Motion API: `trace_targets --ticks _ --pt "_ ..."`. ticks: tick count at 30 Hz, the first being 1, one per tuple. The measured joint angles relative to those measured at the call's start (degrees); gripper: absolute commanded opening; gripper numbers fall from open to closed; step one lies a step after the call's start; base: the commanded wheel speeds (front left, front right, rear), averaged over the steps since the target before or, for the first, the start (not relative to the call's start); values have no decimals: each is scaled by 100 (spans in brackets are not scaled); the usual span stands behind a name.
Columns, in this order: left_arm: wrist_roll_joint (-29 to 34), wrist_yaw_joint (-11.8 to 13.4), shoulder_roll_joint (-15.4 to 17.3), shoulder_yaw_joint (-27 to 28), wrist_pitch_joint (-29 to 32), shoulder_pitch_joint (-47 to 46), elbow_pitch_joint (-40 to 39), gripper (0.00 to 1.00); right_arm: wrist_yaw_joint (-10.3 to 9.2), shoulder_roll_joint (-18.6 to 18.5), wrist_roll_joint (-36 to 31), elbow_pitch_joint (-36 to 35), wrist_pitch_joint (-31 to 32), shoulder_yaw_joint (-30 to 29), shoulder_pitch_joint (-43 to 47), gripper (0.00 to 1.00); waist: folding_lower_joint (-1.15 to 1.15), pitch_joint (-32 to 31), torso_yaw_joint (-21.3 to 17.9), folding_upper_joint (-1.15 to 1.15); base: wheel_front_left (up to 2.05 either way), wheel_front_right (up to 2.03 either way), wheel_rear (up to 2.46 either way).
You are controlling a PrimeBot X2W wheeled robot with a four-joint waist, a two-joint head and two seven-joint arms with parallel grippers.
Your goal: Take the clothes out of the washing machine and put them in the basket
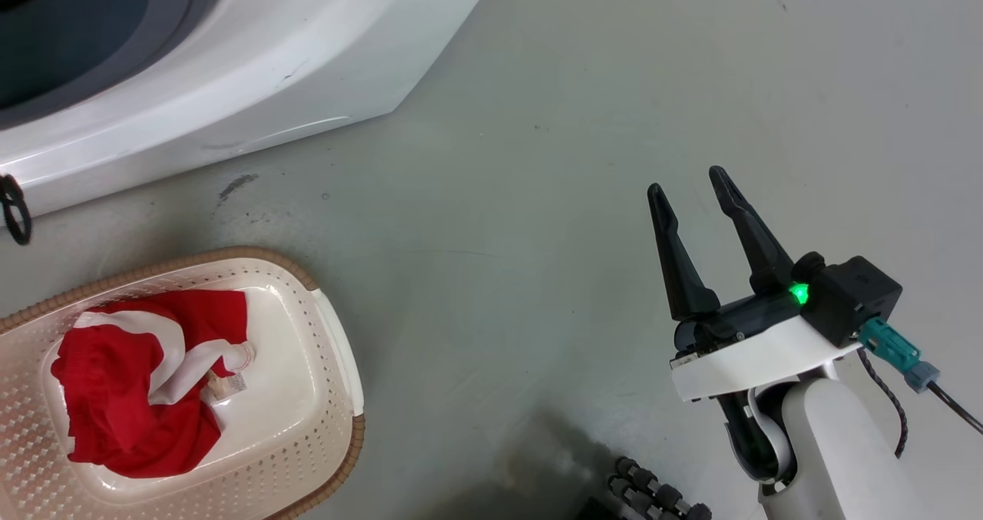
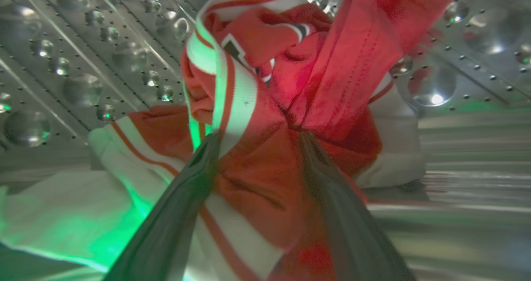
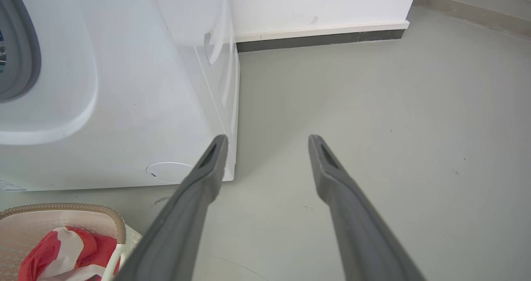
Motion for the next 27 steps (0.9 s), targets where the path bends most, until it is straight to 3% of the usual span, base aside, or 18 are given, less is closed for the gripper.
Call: trace_targets --ticks 2,3,4,5,10,14,22,27 --pt "2 1 47 -37 250 -104 15 100 0 0 27 11 -2 9 0 100 0 31 -36 0 0 0 0" --pt "-16 34 59 -26 385 -157 31 73 0 1 42 9 -3 16 -2 100 0 40 -51 0 0 0 0" --pt "-40 79 67 -22 503 -190 45 22 0 1 44 2 -9 16 -3 100 0 46 -63 0 0 0 0" --pt "-40 118 71 -27 608 -214 51 0 0 1 49 -2 -10 15 -3 100 0 49 -71 0 0 0 0" --pt "-37 203 97 -85 813 -254 30 0 0 1 76 -36 -10 27 -18 100 0 49 -100 0 0 0 0" --pt "-48 316 122 -86 474 -137 -134 0 0 1 81 -45 -10 12 -63 100 0 10 -97 0 0 0 0" --pt "-207 366 46 -1 -1237 715 -622 0 0 2 -24 -13 -11 -79 -54 100 0 -342 22 0 0 0 0" --pt "-415 264 -162 127 -2338 1342 -690 0 0 3 -175 18 -11 -166 7 100 0 -709 158 0 0 0 0"
